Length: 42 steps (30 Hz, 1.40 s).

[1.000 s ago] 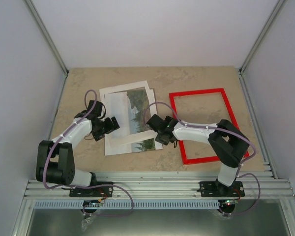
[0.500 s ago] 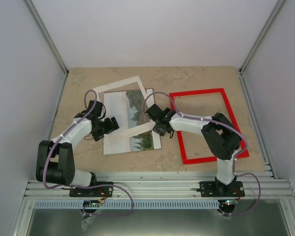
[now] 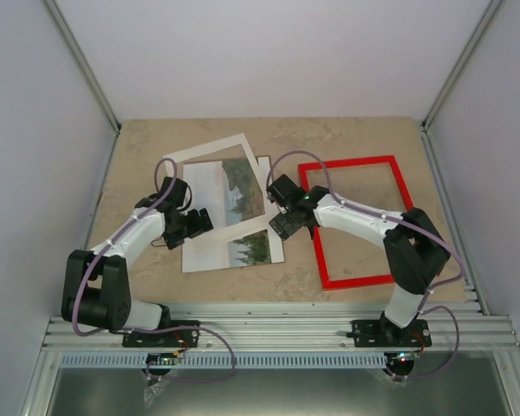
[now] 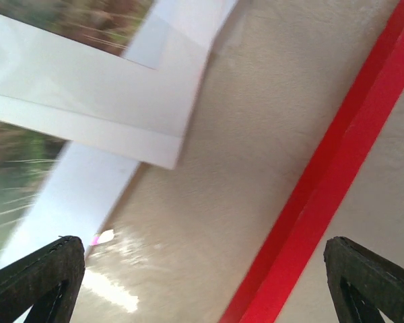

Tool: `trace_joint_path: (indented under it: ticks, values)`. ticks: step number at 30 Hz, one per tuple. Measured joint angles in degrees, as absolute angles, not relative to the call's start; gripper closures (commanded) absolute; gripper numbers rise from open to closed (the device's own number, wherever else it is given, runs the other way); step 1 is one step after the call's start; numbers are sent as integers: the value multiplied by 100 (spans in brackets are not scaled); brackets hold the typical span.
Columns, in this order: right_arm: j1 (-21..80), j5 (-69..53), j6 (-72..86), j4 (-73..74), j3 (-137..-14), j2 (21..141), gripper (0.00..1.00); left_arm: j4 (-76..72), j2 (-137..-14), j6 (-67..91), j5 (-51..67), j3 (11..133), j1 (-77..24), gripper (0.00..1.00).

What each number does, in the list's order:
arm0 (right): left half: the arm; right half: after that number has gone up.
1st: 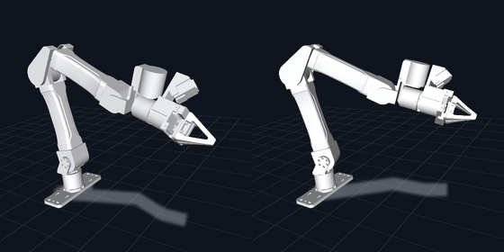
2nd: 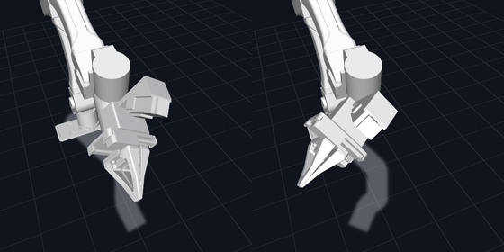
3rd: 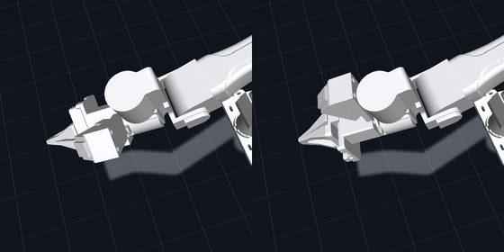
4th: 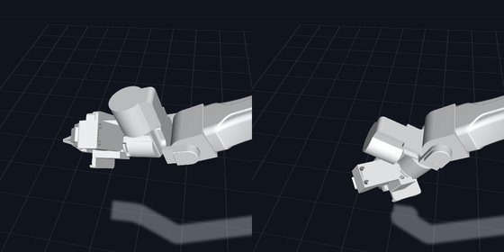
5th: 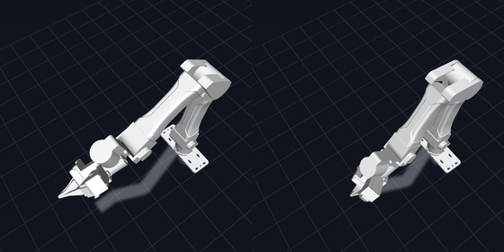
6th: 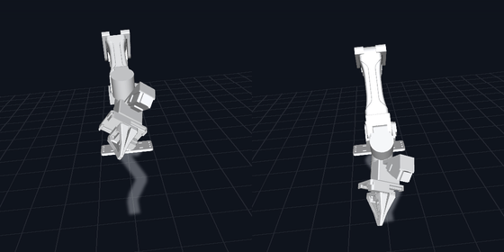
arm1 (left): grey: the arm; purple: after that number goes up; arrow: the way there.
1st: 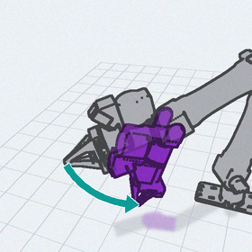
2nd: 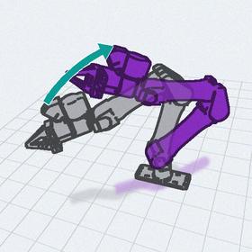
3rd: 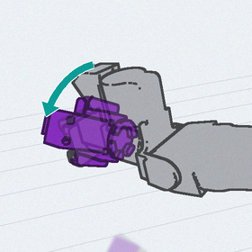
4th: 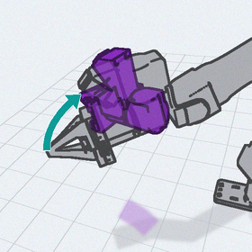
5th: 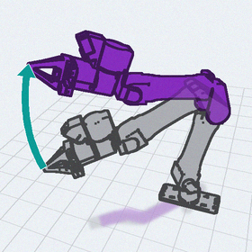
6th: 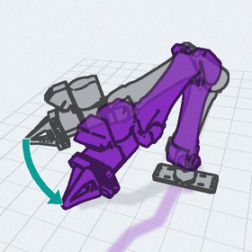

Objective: Take the photo out of the frame

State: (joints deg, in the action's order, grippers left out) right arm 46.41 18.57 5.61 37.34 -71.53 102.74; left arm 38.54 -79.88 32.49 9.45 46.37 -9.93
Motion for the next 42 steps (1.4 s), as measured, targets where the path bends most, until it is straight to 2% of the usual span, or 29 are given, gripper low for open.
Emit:
trace_joint_path:
  ticks: [10,16,24,42]
  values:
    - [4641,-298,2281,3544,-6475,9535,6,3872,-7828,3258,860,4593,-1050,0]
    - [4724,-840,2915,3291,-6292,9542,11,3793,-7828,3347,845,4445,-1052,0]
    - [4923,-923,3391,2991,-6294,9824,20,3601,-7859,3542,878,4189,-1052,0]
    - [5127,-270,3669,3057,-6464,10206,19,3378,-7970,3601,1133,4115,-1107,0]
